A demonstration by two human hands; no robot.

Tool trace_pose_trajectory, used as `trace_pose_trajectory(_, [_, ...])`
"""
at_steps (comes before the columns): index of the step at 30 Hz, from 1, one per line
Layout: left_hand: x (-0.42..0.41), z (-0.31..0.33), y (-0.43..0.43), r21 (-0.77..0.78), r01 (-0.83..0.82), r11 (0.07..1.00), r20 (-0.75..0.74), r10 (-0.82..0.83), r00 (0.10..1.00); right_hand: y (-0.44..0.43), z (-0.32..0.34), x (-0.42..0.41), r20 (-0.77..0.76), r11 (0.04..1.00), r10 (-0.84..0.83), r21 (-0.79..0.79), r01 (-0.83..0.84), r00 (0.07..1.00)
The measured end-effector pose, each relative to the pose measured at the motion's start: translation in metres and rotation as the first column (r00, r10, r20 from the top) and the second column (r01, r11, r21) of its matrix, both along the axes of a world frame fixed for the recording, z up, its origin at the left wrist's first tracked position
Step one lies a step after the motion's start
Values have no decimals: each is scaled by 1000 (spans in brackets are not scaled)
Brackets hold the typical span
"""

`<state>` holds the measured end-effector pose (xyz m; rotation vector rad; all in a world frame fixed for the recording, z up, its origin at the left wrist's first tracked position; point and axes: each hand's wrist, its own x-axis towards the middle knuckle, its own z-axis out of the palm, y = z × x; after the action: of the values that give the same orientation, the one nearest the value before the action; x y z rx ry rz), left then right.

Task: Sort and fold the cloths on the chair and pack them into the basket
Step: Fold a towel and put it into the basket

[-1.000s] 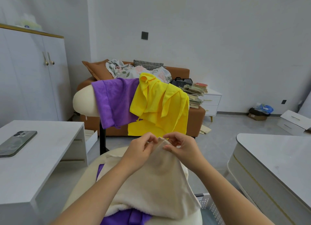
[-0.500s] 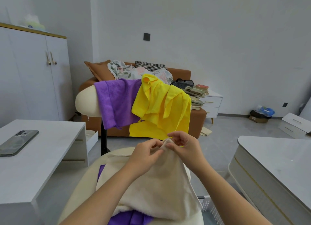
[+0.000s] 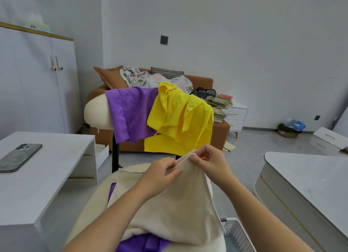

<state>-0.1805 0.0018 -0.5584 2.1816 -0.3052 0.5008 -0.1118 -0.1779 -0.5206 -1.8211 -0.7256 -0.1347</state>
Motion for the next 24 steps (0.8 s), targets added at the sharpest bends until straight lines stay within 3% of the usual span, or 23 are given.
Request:
trace_pose_trajectory(2, [0, -3, 12, 154, -12, 988, -42, 19, 999, -4, 6, 4, 4, 997, -63, 43, 63, 998])
trace_pose_trajectory(8, [-6, 12, 47, 406, -85, 910, -85, 131, 988, -17, 28, 16, -35, 970, -217, 109, 219, 976])
trace_pose_trajectory(14, [-27, 40, 86, 553, -64, 831, -190, 200, 961, -33, 45, 23, -125, 932, -325, 125, 340, 938])
trace_pose_trajectory(20, [-58, 80, 114, 576, -151, 803, -185, 308, 933, -47, 73, 22, -194, 910, -343, 172, 376, 919])
trace_pose_trajectory(24, [-76, 118, 116, 412, -299, 861, -108, 372, 922, -50, 94, 15, -193, 898, -357, 199, 393, 914])
